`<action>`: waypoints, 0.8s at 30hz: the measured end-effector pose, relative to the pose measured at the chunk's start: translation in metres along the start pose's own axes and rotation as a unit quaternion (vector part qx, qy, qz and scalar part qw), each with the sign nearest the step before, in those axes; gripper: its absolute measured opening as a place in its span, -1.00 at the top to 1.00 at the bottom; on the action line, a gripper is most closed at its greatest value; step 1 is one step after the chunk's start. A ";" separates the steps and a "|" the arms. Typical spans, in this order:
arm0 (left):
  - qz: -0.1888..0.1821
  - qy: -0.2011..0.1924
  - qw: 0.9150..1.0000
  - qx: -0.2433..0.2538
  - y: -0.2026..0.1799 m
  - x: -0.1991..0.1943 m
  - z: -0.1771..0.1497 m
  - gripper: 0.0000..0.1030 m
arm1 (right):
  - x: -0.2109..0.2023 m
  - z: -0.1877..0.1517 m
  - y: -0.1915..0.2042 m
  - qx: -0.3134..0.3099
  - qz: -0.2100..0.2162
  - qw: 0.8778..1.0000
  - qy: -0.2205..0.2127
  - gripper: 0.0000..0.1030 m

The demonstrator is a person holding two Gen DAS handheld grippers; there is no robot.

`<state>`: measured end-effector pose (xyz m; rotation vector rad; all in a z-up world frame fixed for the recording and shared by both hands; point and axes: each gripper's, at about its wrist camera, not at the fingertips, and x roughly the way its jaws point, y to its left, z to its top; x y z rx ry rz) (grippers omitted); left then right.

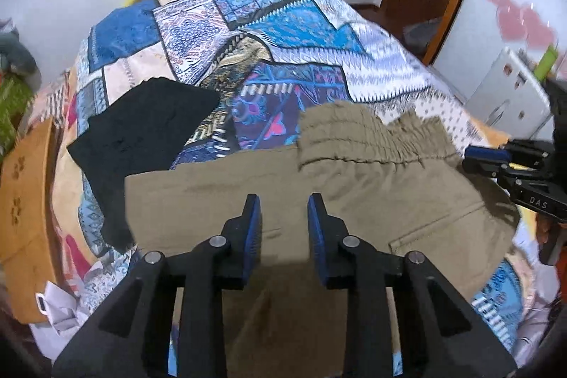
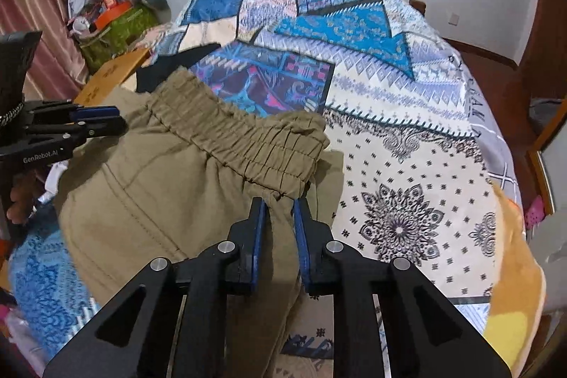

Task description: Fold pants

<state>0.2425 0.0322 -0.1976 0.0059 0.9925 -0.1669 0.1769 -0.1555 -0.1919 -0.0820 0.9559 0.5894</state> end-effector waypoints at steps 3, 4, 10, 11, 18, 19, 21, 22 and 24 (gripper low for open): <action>0.024 -0.005 0.999 -0.030 0.028 -0.008 -0.003 0.23 | -0.010 0.002 -0.001 0.017 0.015 1.000 -0.013 0.35; 0.033 -0.005 0.999 -0.040 0.037 -0.009 -0.006 0.18 | -0.013 0.003 -0.002 0.024 0.016 0.999 -0.021 0.20; 0.054 0.006 0.994 -0.094 0.075 -0.007 -0.027 -0.43 | -0.009 -0.001 -0.002 0.041 0.004 0.999 -0.023 -0.39; 0.050 0.013 0.993 -0.106 0.081 -0.003 -0.031 -0.43 | -0.005 -0.003 -0.004 0.048 0.002 0.999 -0.016 -0.39; -0.003 0.051 0.989 -0.141 0.090 0.026 -0.036 -0.43 | 0.027 -0.014 -0.023 0.107 0.044 0.993 0.031 -0.39; -0.011 0.053 0.988 -0.143 0.089 0.029 -0.035 -0.43 | 0.030 -0.015 -0.027 0.121 0.058 0.990 0.035 -0.39; -0.024 0.057 0.988 -0.144 0.087 0.033 -0.032 -0.43 | 0.035 -0.016 -0.033 0.138 0.082 0.986 0.039 -0.39; -0.027 0.057 0.988 -0.143 0.085 0.034 -0.030 -0.43 | 0.038 -0.016 -0.035 0.147 0.091 0.984 0.041 -0.39; -0.024 0.056 0.989 -0.137 0.081 0.036 -0.027 -0.40 | 0.042 -0.017 -0.040 0.163 0.104 0.980 0.043 -0.37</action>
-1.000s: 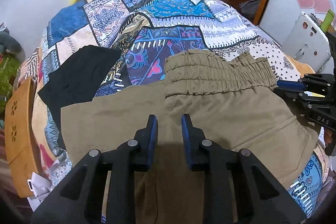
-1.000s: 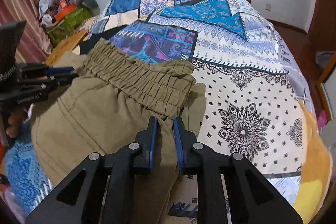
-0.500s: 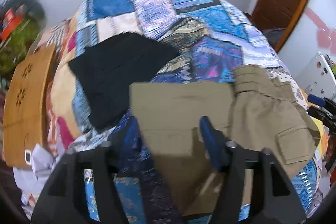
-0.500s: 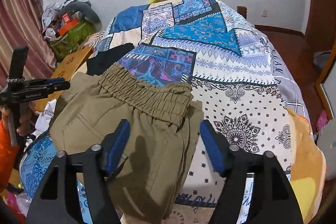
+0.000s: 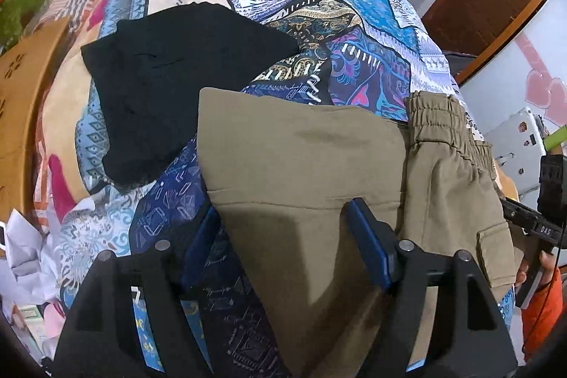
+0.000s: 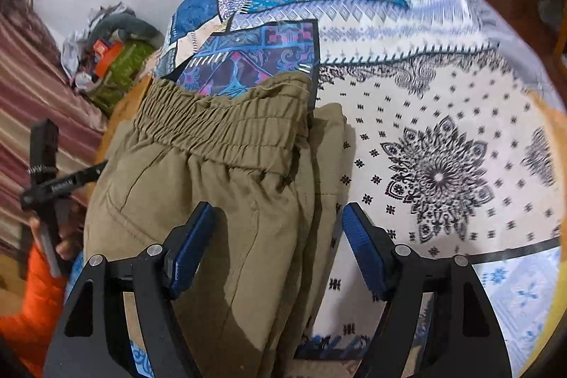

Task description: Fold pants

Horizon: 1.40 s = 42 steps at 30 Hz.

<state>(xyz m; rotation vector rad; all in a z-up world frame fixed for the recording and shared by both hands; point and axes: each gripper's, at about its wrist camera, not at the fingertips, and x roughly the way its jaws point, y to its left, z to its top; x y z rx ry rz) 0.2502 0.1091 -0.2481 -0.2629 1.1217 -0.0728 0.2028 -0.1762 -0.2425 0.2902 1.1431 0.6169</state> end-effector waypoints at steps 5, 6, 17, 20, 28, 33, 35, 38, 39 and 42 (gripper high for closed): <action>0.007 -0.015 1.000 0.019 -0.009 -0.005 -0.001 0.21 | -0.001 0.001 0.002 0.003 0.001 1.000 -0.004 0.10; 0.016 -0.020 0.999 0.024 -0.011 -0.007 -0.001 0.40 | -0.002 0.002 0.002 0.002 0.004 1.000 -0.006 0.28; 0.050 -0.095 0.992 0.063 -0.029 -0.049 0.010 0.80 | -0.027 0.012 0.032 -0.061 -0.020 0.996 -0.062 0.75; 0.071 -0.113 0.987 0.088 -0.036 -0.060 0.018 0.81 | -0.032 0.021 0.049 -0.092 -0.027 0.992 -0.081 0.77; 0.097 -0.170 0.977 0.083 -0.015 -0.095 0.053 0.81 | -0.029 0.069 0.093 -0.135 -0.020 0.983 -0.126 0.78; 0.120 -0.198 0.971 0.060 0.019 -0.110 0.079 0.81 | -0.015 0.107 0.122 -0.162 -0.008 0.977 -0.140 0.78; 0.126 -0.204 0.970 0.048 0.034 -0.111 0.090 0.81 | -0.006 0.123 0.136 -0.178 -0.002 0.973 -0.146 0.78; 0.141 -0.200 0.969 0.024 0.061 -0.105 0.108 0.81 | 0.008 0.139 0.156 -0.201 -0.001 0.968 -0.150 0.79; 0.150 -0.197 0.969 0.017 0.070 -0.101 0.114 0.81 | 0.015 0.146 0.163 -0.209 0.000 0.966 -0.152 0.79; 0.168 -0.190 0.967 0.001 0.094 -0.089 0.129 0.81 | 0.037 0.160 0.180 -0.225 0.000 0.963 -0.152 0.79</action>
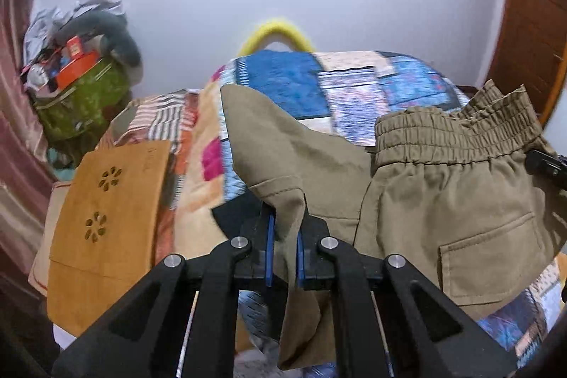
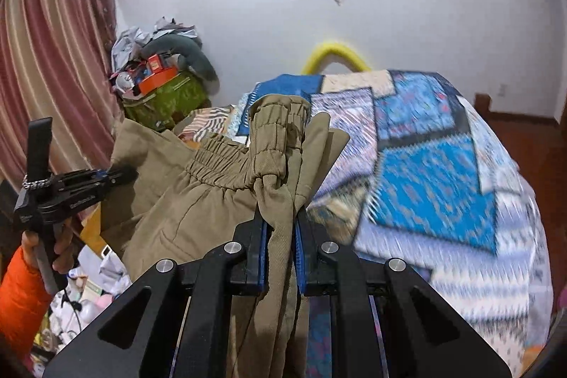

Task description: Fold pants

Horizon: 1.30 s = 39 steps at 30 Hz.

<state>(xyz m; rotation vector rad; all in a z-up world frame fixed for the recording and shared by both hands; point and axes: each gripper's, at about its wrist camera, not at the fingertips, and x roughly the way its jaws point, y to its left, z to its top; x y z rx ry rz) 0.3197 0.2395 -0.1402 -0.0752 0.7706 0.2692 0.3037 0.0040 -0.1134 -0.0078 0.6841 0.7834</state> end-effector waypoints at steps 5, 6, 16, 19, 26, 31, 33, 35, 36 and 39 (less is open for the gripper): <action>0.015 0.025 0.999 -0.023 0.025 0.047 -0.003 0.81 | 0.053 0.005 0.002 0.000 0.007 1.000 0.021 0.79; 0.017 0.032 0.999 -0.025 0.028 0.057 -0.006 0.81 | 0.061 0.004 0.001 0.002 0.008 1.000 0.027 0.79; 0.063 0.108 0.992 -0.026 0.040 0.152 -0.050 0.81 | 0.153 -0.018 -0.003 -0.016 -0.007 0.995 0.101 0.79; 0.075 0.127 0.989 -0.025 0.045 0.170 -0.066 0.75 | 0.173 -0.026 -0.007 -0.026 -0.029 0.990 0.135 0.79; 0.087 0.149 0.983 -0.060 0.069 0.180 -0.087 0.15 | 0.179 -0.036 -0.015 -0.017 -0.060 0.982 0.178 0.61; 0.086 0.160 0.983 -0.020 0.064 0.160 -0.095 0.06 | 0.160 -0.037 -0.011 -0.019 -0.075 0.981 0.178 0.52; 0.082 0.157 0.984 -0.011 0.061 0.145 -0.092 0.06 | 0.147 -0.034 -0.008 -0.015 -0.075 0.983 0.166 0.52; 0.073 0.141 0.987 -0.007 0.057 0.122 -0.085 0.06 | 0.129 -0.029 0.000 -0.018 -0.073 0.986 0.147 0.52; 0.066 0.127 0.990 -0.006 0.054 0.106 -0.080 0.06 | 0.116 -0.026 0.005 -0.023 -0.073 0.988 0.133 0.52; 0.061 0.080 0.995 -0.015 0.043 0.056 -0.065 0.06 | 0.075 -0.017 0.023 -0.035 -0.065 0.993 0.091 0.52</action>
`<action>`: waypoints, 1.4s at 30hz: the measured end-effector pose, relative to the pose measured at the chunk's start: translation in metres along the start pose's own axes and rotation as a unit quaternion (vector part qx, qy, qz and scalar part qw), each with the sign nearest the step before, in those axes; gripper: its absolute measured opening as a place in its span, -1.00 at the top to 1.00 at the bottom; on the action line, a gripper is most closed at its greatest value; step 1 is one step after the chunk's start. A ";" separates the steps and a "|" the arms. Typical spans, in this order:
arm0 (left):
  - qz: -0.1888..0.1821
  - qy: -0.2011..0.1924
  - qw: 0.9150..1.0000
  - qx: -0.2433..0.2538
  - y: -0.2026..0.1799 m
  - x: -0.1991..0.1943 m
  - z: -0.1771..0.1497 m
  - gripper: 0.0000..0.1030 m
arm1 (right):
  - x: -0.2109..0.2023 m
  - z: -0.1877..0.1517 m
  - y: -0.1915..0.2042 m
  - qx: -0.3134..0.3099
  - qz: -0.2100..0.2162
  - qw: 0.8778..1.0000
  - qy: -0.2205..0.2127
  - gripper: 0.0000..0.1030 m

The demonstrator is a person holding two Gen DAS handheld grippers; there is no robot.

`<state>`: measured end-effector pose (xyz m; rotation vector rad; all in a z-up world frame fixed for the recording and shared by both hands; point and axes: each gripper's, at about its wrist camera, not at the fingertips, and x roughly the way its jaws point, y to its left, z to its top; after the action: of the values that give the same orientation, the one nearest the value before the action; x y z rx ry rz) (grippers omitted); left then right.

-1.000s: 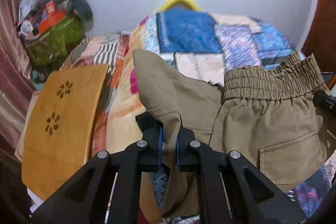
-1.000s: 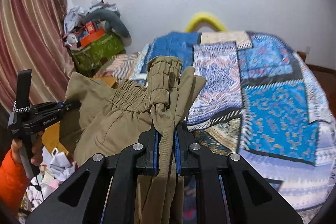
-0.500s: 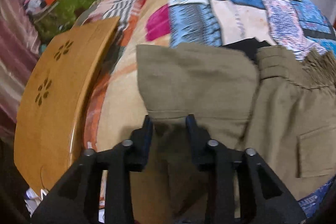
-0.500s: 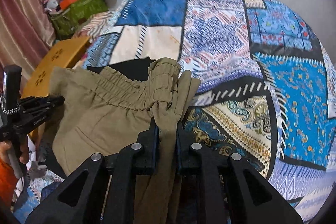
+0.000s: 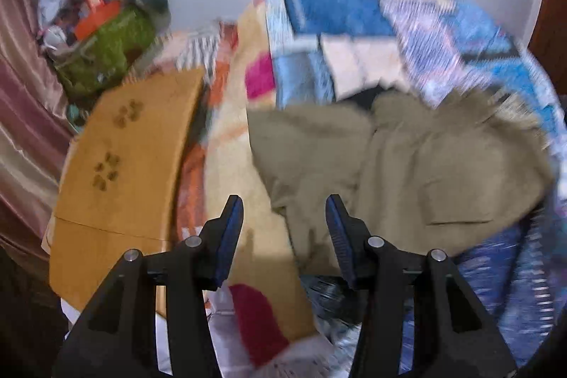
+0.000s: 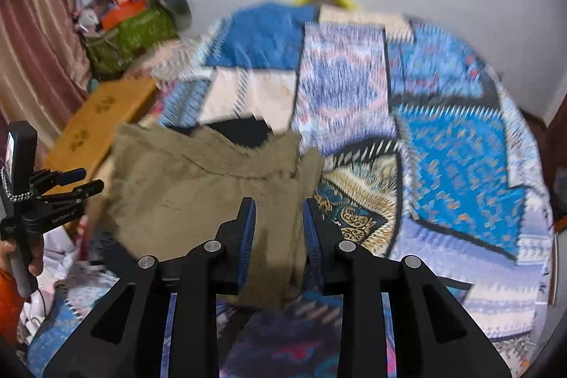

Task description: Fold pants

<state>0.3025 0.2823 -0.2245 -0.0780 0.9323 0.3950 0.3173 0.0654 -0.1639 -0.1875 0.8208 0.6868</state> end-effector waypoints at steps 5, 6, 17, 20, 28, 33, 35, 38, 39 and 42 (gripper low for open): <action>-0.022 -0.097 0.995 -0.009 -0.008 -0.111 0.006 0.06 | -0.085 0.000 0.024 0.000 0.031 0.996 -0.088 0.52; -0.027 -0.118 0.993 -0.009 -0.010 -0.133 0.005 0.06 | -0.105 0.000 0.031 -0.003 0.035 0.993 -0.109 0.52; -0.052 -0.298 0.953 -0.008 -0.023 -0.337 -0.057 0.04 | -0.276 -0.042 0.092 -0.035 0.070 0.954 -0.290 0.52; -0.054 -0.325 0.944 -0.007 -0.027 -0.366 -0.081 -0.08 | -0.300 -0.059 0.108 -0.051 0.053 0.946 -0.315 0.51; -0.061 -0.356 0.933 -0.010 -0.030 -0.394 -0.122 -0.68 | -0.313 -0.087 0.119 -0.042 0.016 0.942 -0.332 -0.46; -0.064 -0.357 0.932 -0.018 -0.027 -0.395 -0.132 -0.95 | -0.316 -0.091 0.119 -0.026 -0.003 0.942 -0.335 -0.97; -0.063 -0.361 0.930 -0.019 -0.028 -0.397 -0.136 -0.98 | -0.317 -0.092 0.119 -0.022 -0.006 0.941 -0.338 -1.00; -0.062 -0.365 0.929 -0.018 -0.029 -0.399 -0.138 -1.00 | -0.319 -0.098 0.122 -0.022 -0.009 0.941 -0.337 -1.00; -0.065 -0.366 0.928 -0.018 -0.029 -0.399 -0.139 -1.00 | -0.319 -0.098 0.122 -0.022 -0.009 0.941 -0.337 -1.00; -0.065 -0.366 0.928 -0.015 -0.031 -0.400 -0.141 -1.00 | -0.320 -0.103 0.122 -0.020 -0.007 0.941 -0.338 -1.00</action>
<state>-0.0063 0.1018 0.0059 -0.0144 0.1787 0.2797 0.0238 -0.0393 0.0116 0.0129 0.1454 0.6945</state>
